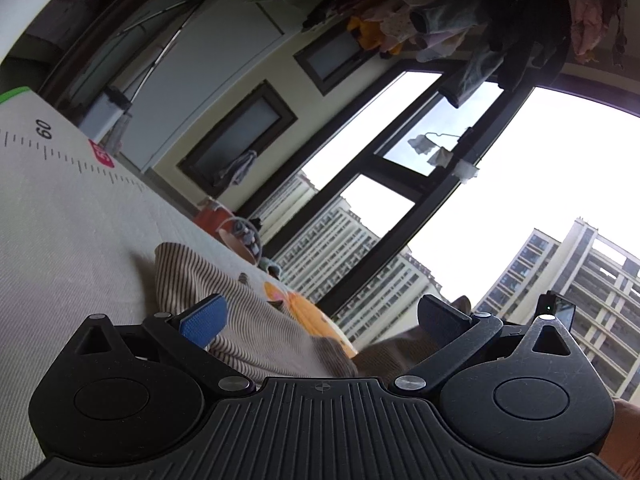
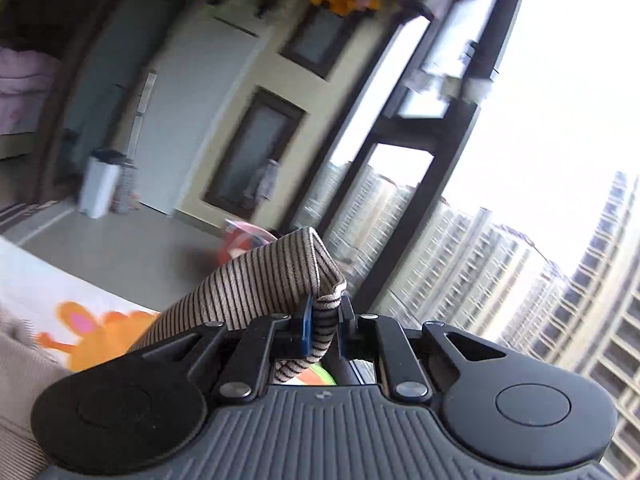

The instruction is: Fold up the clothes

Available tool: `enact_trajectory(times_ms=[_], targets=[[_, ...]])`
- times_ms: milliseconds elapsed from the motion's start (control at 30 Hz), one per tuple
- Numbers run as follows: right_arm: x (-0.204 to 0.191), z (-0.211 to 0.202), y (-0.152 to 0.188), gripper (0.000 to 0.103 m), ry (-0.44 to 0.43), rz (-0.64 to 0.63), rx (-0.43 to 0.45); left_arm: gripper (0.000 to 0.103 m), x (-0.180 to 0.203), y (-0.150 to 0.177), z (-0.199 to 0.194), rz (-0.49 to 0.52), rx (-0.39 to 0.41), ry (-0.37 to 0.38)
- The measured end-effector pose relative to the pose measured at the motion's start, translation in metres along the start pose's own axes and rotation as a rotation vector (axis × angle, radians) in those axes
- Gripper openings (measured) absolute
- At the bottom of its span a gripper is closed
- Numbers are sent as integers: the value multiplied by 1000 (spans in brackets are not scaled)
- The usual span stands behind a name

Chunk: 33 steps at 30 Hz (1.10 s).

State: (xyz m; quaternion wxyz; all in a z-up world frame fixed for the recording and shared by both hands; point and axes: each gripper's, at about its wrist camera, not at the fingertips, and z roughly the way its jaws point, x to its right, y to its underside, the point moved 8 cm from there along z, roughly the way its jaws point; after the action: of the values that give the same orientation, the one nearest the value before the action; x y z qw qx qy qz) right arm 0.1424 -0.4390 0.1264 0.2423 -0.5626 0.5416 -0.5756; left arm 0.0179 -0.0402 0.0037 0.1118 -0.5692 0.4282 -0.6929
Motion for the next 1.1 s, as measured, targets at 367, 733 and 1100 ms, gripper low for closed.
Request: enact_trajectory(times_ms=[367, 733, 1100], targets=[[15, 11, 134, 90, -353, 469, -164, 103, 28, 15, 44, 267, -169, -242], [-119, -99, 154, 103, -1317, 399, -34, 103, 126, 65, 193, 729, -520, -340], [-115, -93, 154, 103, -1434, 486, -14, 65, 106, 147, 276, 831, -753, -498]])
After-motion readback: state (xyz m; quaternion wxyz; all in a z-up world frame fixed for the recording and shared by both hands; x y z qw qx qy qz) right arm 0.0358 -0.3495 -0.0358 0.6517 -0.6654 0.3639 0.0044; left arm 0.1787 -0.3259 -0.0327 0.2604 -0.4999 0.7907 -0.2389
